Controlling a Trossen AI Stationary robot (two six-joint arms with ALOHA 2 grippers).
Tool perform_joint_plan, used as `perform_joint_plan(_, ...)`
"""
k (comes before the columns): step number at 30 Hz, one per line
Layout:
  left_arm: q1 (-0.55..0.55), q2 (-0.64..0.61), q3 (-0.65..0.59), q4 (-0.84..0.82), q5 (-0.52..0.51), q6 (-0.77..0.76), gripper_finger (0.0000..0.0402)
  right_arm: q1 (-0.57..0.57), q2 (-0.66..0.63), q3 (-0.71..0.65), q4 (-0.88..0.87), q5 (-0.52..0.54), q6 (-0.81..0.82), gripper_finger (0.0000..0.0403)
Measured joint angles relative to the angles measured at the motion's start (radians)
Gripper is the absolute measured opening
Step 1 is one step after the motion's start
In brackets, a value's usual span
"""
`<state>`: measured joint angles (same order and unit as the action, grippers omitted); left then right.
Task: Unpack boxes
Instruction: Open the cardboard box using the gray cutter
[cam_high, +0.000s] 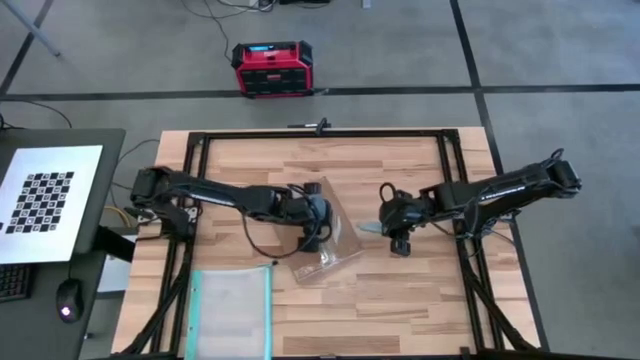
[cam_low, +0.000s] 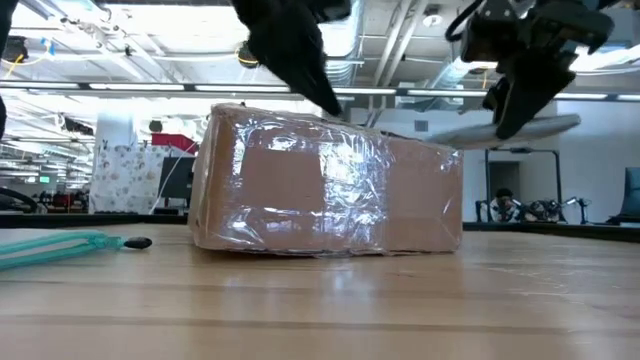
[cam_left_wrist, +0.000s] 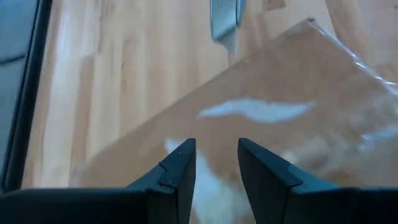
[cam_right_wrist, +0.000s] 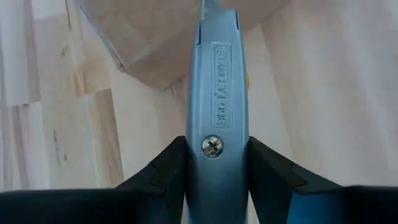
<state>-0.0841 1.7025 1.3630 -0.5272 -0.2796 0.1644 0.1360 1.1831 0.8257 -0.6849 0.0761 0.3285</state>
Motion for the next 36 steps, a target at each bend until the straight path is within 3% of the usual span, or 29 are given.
perform_joint_plan(6, -0.018, -0.036, 0.006, -0.209, 0.01, -0.181, 0.0104, 0.013, -0.033, -0.001, -0.038, 0.092, 0.025, 0.0124)
perform_joint_plan(11, -0.051, -0.04, -0.001, -0.247, 0.014, -0.249, 0.0104, 0.015, 0.006, -0.001, 0.256, 0.101, -0.086, 0.0124)
perform_joint_plan(17, -0.049, -0.192, -0.016, -0.28, -0.041, -0.338, 0.0104, -0.047, 0.176, -0.001, 0.517, 0.039, -0.161, 0.0124)
perform_joint_plan(22, -0.05, -0.331, -0.114, -0.291, -0.081, -0.387, 0.0104, -0.067, 0.312, -0.001, 0.688, -0.005, -0.148, 0.0124)
perform_joint_plan(28, -0.039, -0.456, -0.254, -0.208, -0.091, -0.397, 0.0104, -0.066, 0.385, 0.0, 0.793, -0.007, -0.071, 0.0124)
perform_joint_plan(36, -0.039, -0.537, -0.393, -0.069, -0.065, -0.379, 0.0104, -0.059, 0.472, 0.003, 0.911, -0.006, -0.041, 0.024)
